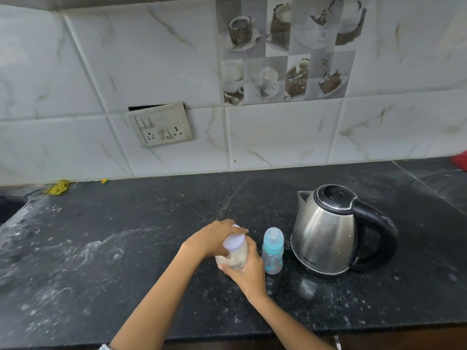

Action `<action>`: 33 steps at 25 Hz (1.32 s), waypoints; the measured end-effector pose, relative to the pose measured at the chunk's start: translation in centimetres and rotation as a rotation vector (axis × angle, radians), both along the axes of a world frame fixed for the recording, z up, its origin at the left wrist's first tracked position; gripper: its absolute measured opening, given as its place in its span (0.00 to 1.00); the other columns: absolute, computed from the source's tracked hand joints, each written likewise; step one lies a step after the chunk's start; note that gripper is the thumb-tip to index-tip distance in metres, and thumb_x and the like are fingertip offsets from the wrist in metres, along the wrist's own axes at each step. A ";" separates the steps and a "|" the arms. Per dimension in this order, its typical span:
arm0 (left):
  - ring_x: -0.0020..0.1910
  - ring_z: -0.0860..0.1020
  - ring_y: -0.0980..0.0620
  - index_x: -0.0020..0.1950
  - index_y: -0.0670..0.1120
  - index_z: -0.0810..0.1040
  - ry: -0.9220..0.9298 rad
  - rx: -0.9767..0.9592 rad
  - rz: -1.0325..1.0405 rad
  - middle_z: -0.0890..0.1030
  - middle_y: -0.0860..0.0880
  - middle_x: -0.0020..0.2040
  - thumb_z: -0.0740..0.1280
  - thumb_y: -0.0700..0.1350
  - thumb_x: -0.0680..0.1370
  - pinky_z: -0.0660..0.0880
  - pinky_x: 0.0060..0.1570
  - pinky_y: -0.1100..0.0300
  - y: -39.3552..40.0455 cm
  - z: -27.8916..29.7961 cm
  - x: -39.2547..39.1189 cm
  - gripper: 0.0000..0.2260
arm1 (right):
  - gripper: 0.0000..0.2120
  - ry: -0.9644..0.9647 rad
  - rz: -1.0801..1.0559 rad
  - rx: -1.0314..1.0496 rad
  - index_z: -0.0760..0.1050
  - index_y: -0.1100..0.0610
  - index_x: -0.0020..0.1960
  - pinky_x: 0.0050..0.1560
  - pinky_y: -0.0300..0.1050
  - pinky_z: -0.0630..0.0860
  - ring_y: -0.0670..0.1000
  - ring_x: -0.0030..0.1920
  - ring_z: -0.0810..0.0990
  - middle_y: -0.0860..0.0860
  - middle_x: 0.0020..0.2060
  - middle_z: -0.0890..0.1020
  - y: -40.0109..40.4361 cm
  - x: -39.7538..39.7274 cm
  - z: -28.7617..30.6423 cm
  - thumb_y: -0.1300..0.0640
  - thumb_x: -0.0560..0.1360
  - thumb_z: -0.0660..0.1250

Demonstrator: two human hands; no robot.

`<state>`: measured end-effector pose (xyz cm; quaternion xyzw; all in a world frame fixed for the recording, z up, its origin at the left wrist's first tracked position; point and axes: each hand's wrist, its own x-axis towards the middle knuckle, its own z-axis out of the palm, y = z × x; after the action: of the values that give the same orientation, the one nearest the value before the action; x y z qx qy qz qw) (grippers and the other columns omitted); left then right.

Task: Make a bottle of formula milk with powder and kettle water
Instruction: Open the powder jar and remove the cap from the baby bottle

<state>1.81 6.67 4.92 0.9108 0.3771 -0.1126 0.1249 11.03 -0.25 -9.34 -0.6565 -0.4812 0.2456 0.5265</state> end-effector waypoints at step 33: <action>0.70 0.67 0.51 0.67 0.49 0.68 -0.732 0.252 0.520 0.69 0.51 0.72 0.70 0.61 0.70 0.58 0.68 0.56 -11.5 -13.7 -9.2 0.30 | 0.12 -0.176 -0.020 0.112 0.79 0.61 0.54 0.50 0.48 0.82 0.48 0.50 0.81 0.51 0.49 0.80 -9.0 3.8 1.7 0.68 0.71 0.73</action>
<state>-7.40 -4.82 -8.79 0.7739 0.5347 0.2980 0.1622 14.81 -9.28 -7.65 -0.6498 -0.5318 0.1546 0.5206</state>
